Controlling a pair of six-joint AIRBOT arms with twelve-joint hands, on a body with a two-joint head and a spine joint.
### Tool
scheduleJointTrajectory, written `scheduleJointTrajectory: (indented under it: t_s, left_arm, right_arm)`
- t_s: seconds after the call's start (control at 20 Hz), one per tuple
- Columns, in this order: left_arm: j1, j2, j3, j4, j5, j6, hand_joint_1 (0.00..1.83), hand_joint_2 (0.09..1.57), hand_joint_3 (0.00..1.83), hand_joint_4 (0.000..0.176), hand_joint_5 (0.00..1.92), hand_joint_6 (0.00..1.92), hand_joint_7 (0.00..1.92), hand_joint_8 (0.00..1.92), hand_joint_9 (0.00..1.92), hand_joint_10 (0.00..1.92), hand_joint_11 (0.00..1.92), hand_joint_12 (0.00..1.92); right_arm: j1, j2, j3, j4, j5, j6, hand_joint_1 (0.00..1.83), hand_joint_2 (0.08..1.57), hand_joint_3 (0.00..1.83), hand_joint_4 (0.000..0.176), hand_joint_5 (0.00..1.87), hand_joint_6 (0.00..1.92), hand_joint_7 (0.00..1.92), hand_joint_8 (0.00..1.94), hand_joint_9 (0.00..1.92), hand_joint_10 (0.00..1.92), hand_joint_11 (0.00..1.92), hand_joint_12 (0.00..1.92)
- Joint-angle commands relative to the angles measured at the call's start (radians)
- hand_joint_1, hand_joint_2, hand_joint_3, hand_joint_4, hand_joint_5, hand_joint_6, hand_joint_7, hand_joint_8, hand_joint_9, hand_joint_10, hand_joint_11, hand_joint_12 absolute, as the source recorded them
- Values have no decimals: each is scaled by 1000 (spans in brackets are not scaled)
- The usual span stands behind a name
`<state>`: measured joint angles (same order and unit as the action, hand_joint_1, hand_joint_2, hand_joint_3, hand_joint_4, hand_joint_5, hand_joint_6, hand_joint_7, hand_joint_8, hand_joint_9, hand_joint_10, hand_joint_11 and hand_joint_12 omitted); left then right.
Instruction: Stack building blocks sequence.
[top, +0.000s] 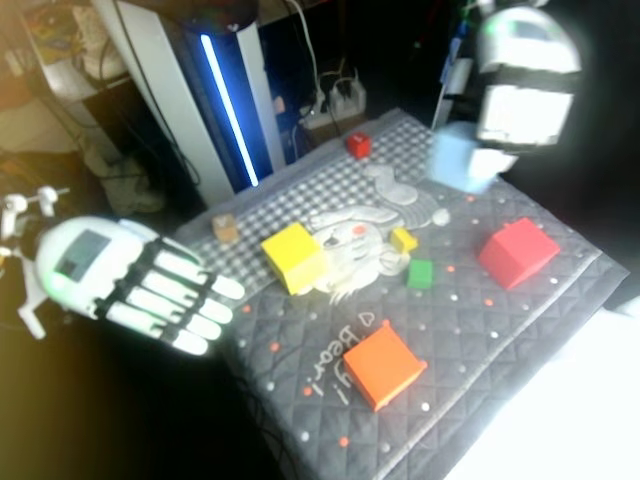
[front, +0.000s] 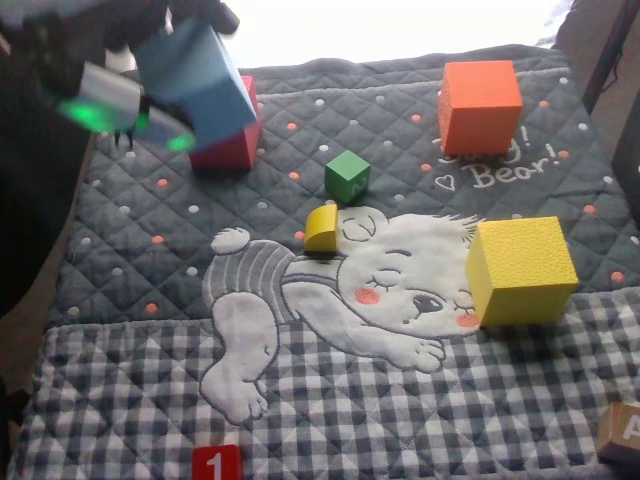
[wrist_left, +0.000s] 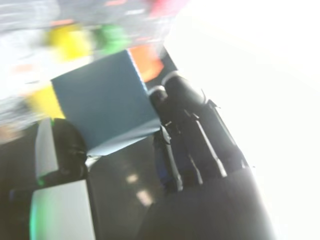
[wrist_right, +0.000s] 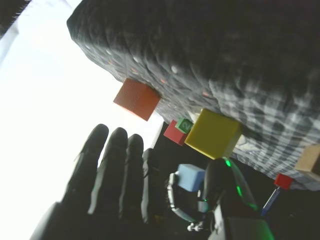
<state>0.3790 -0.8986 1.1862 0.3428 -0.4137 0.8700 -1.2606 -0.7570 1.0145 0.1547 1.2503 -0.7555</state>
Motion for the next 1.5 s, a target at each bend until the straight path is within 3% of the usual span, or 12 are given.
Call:
scheduleJointTrajectory:
  t_s: [0.0, 0.15, 0.25, 0.4, 0.7, 0.85, 1.05, 1.15, 1.3, 1.35, 1.4, 1.45]
  left_arm:
    - [-30, -18, 11, -46, -81, 43, 1383, 1105, 1, 0, 1317, 88, 859, 1207, 893, 1363, 771, 1410]
    - [-75, -72, 72, -123, -36, 130, 1301, 1095, 1, 0, 1307, 114, 904, 1281, 916, 1229, 808, 1429]
    - [-84, -111, 118, -145, -8, 133, 1364, 1103, 0, 0, 1229, 267, 911, 1211, 885, 1300, 569, 1326]
    - [-83, -157, 172, -192, 39, 164, 1387, 1098, 0, 0, 1296, 110, 899, 1171, 914, 1327, 708, 1331]
    - [-84, -208, 231, -254, 101, 234, 1390, 1080, 1, 0, 1331, 103, 904, 1103, 968, 1252, 785, 1282]
    - [-84, -238, 265, -254, 136, 244, 1362, 1120, 1, 0, 1304, 52, 830, 1301, 875, 1364, 751, 1399]
    - [-84, -262, 297, -254, 171, 248, 1269, 1117, 0, 0, 1297, 93, 857, 1388, 877, 1176, 733, 1510]
    - [-84, -271, 307, -254, 188, 260, 1260, 1136, 0, 0, 1167, 374, 817, 1443, 818, 1208, 682, 1502]
    - [-84, -288, 324, -254, 207, 265, 1371, 1130, 0, 0, 1159, 345, 827, 1305, 862, 1364, 662, 1384]
    - [-84, -289, 327, -254, 210, 265, 1279, 1141, 0, 0, 1109, 507, 824, 1400, 785, 1180, 618, 1464]
    - [-84, -289, 327, -256, 210, 265, 1189, 1106, 0, 0, 1023, 844, 616, 1160, 622, 1347, 555, 1725]
    - [-84, -289, 327, -257, 210, 265, 1189, 1106, 0, 0, 1023, 844, 616, 1160, 622, 1347, 555, 1725]
  right_arm:
    - [12, 3, 8, 27, 116, 5, 676, 1259, 0, 47, 203, 0, 318, 1, 324, 1, 0, 653]
    - [16, -2, 14, 26, 115, 5, 666, 1251, 0, 50, 204, 0, 337, 3, 321, 5, 0, 641]
    - [20, -6, 18, 26, 115, 5, 650, 1249, 0, 58, 191, 1, 311, 6, 259, 21, 0, 402]
    - [21, -9, 21, 25, 115, 5, 697, 1243, 0, 65, 181, 1, 295, 0, 205, 3, 0, 41]
    - [21, -9, 23, 25, 115, 5, 712, 1233, 0, 79, 203, 7, 294, 1, 207, 1, 82, 64]
    - [21, -10, 24, 25, 115, 5, 714, 1248, 3, 77, 208, 4, 272, 0, 186, 0, 76, 68]
    - [22, -10, 23, 25, 115, 5, 719, 1235, 0, 89, 204, 1, 288, 4, 204, 8, 90, 83]
    - [22, -10, 23, 25, 115, 5, 710, 1237, 0, 78, 204, 1, 280, 0, 183, 4, 100, 97]
    - [22, -10, 23, 25, 115, 5, 725, 1240, 1, 78, 207, 2, 276, 0, 173, 0, 87, 98]
    - [23, -10, 23, 25, 115, 5, 725, 1239, 0, 92, 202, 0, 267, 0, 164, 0, 77, 96]
    - [23, -10, 23, 25, 115, 5, 705, 1239, 1, 90, 205, 3, 271, 2, 161, 1, 87, 111]
    - [23, -10, 23, 25, 115, 5, 705, 1239, 1, 90, 205, 3, 271, 2, 161, 1, 87, 111]
